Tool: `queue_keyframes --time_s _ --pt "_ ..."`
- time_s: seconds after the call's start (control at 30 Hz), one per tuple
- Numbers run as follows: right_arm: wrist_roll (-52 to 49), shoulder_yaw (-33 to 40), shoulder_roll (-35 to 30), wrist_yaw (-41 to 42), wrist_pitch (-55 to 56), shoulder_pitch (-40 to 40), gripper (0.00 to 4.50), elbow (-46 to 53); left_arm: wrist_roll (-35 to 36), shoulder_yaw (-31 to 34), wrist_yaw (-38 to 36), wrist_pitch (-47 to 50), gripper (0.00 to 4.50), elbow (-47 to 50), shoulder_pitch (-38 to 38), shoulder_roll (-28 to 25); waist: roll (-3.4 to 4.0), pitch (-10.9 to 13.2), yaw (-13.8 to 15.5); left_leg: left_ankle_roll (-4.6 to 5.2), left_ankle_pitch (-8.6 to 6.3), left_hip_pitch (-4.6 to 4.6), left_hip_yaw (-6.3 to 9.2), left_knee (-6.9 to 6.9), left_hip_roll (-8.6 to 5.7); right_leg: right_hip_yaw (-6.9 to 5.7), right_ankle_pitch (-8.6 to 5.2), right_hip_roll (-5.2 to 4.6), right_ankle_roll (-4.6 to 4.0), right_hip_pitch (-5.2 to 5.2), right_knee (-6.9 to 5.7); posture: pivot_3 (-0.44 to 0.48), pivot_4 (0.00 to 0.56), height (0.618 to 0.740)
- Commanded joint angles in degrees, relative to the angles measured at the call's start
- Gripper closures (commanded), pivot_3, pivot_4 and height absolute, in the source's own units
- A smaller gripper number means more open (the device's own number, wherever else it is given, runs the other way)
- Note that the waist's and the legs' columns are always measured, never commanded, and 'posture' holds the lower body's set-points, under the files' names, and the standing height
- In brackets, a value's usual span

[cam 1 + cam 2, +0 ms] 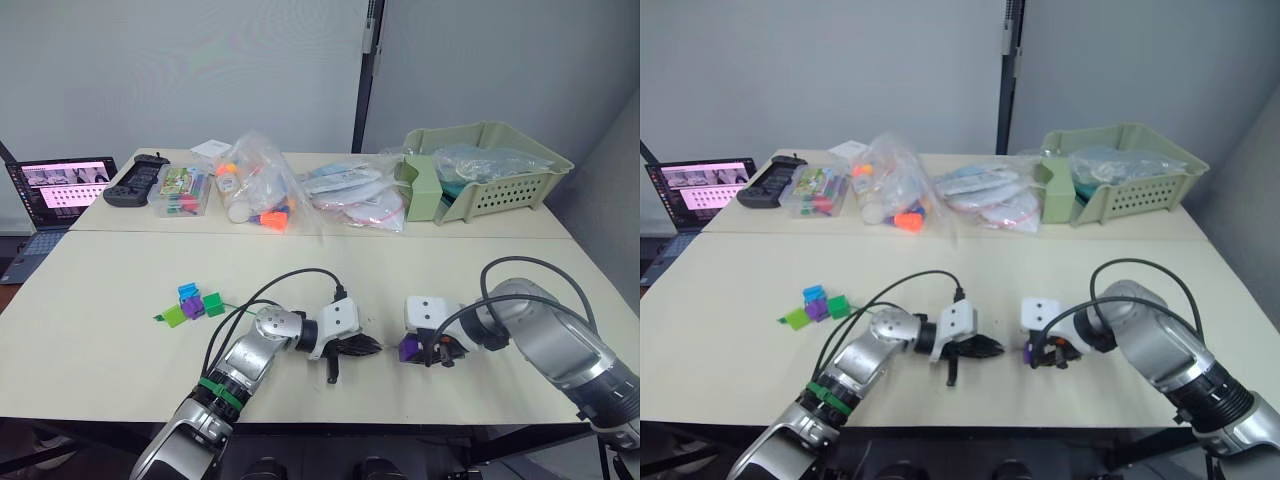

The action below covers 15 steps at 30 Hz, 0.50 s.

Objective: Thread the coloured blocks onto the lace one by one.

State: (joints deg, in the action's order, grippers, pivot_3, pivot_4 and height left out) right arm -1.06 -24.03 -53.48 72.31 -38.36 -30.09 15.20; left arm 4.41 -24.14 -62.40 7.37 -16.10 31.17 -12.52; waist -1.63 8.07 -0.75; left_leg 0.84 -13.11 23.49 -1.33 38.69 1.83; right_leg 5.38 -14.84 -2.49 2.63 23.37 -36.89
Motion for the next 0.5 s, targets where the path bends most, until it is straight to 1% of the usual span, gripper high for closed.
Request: queue_keyframes --time_s 0.03,0.3,0.5 --pt "-0.7 1.0 0.2 -0.3 -0.2 0.5 3.35 1.3 -0.5 -0.8 -0.3 -1.5 4.5 0.2 1.4 0.8 0.0 0.0 0.0 0.0 0.0 0.0 0.0 0.0 0.0 0.0 0.0 0.0 0.0 0.0 0.0 0.0 0.15 0.734" --pt "-1.1 1.4 0.2 -0.7 -0.7 0.9 3.35 1.8 -0.7 -1.0 -0.7 -1.9 4.5 -0.5 1.8 1.0 0.0 0.0 0.0 0.0 0.0 0.0 0.0 0.0 0.0 0.0 0.0 0.0 0.0 0.0 0.01 0.0 0.15 0.734" --pt "-1.1 1.4 0.2 -0.7 -1.1 1.1 3.35 2.2 -1.3 -1.7 0.6 -3.6 4.5 -4.9 3.5 5.3 -0.01 0.0 0.0 0.0 0.0 0.01 0.0 0.01 -0.01 0.0 0.0 0.0 0.0 0.0 0.01 0.0 0.15 0.734"
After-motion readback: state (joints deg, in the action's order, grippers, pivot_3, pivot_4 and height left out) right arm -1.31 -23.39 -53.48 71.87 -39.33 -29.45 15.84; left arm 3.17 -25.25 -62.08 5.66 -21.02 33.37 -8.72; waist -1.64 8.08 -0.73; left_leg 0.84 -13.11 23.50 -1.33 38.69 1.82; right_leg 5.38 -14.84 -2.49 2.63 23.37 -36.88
